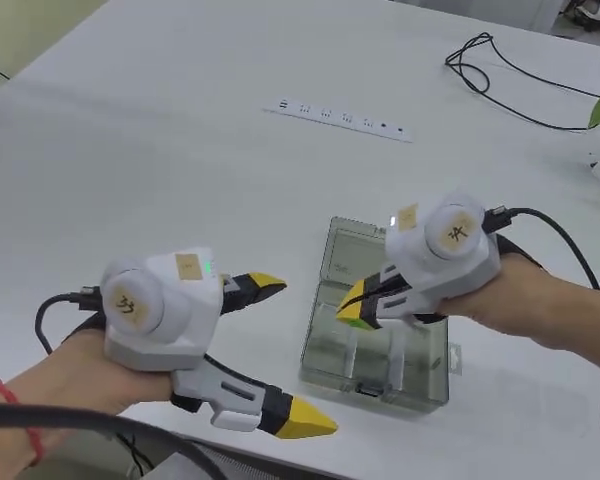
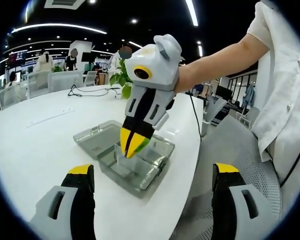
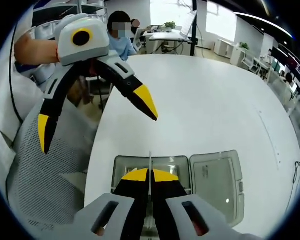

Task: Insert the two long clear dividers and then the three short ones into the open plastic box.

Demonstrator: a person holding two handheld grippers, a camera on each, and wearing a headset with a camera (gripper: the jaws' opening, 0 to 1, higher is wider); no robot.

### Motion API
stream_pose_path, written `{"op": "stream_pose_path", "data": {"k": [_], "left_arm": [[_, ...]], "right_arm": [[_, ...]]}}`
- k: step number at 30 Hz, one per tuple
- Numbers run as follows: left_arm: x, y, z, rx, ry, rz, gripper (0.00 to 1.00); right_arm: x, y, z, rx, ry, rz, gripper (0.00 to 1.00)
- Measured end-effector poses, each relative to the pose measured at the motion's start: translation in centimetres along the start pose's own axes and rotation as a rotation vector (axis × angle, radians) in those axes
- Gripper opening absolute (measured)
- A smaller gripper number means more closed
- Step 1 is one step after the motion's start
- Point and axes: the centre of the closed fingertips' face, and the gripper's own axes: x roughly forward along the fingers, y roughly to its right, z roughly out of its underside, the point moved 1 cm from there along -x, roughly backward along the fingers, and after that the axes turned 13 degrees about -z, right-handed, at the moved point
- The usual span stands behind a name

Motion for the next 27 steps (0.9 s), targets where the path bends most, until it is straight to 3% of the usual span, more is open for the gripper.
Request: {"op": "stream_pose_path", "data": {"k": [16, 27], "left_arm": [[0.0, 0.0, 0.2, -0.002, -0.003, -0.001, 1.00], [0.0, 0.0, 0.2, -0.002, -0.002, 0.000, 1.00]], "right_arm": [[1.8, 0.6, 1.0, 0.040, -0.039, -0.015, 0.03], [2.3, 0.6, 1.3, 0.028, -0.073, -0.016, 0.02]]}}
